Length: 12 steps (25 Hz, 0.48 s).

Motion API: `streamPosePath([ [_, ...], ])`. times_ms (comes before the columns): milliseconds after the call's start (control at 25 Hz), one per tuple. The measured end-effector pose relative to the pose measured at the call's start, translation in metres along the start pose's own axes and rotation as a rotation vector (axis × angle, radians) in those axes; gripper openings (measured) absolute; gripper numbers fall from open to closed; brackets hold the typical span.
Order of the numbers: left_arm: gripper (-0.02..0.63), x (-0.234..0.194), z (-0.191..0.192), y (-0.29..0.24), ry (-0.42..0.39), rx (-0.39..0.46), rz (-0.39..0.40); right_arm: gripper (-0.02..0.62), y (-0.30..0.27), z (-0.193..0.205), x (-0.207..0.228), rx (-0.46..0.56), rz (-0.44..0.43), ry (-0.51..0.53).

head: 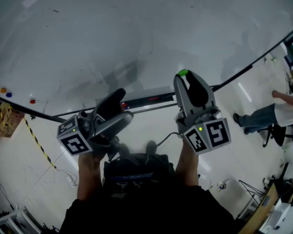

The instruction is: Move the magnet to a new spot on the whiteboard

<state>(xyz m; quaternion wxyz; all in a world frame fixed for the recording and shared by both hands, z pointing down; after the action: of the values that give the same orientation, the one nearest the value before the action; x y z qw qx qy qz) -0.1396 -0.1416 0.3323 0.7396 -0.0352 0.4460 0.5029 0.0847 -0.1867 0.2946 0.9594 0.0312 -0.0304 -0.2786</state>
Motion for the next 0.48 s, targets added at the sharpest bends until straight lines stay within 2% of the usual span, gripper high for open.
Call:
streamPosePath([
  [480,0.443,-0.0012,0.0097,-0.0028,-0.003,-0.001,0.0,0.144,0.0032,0.0053,-0.0012,-0.017,-0.045,-0.007],
])
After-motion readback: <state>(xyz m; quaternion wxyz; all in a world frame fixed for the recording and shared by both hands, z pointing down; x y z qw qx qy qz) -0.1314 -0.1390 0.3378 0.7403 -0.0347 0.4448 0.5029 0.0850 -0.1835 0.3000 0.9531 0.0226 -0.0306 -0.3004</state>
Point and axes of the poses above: the fingertips, and each gripper's own axes: y backward along the fingers, x to its right, z out of its underside, the point moved 7 cm from there along y, backward along the fingers, and after that the axes turned 3 degrees about z, right-handed, at the moved point
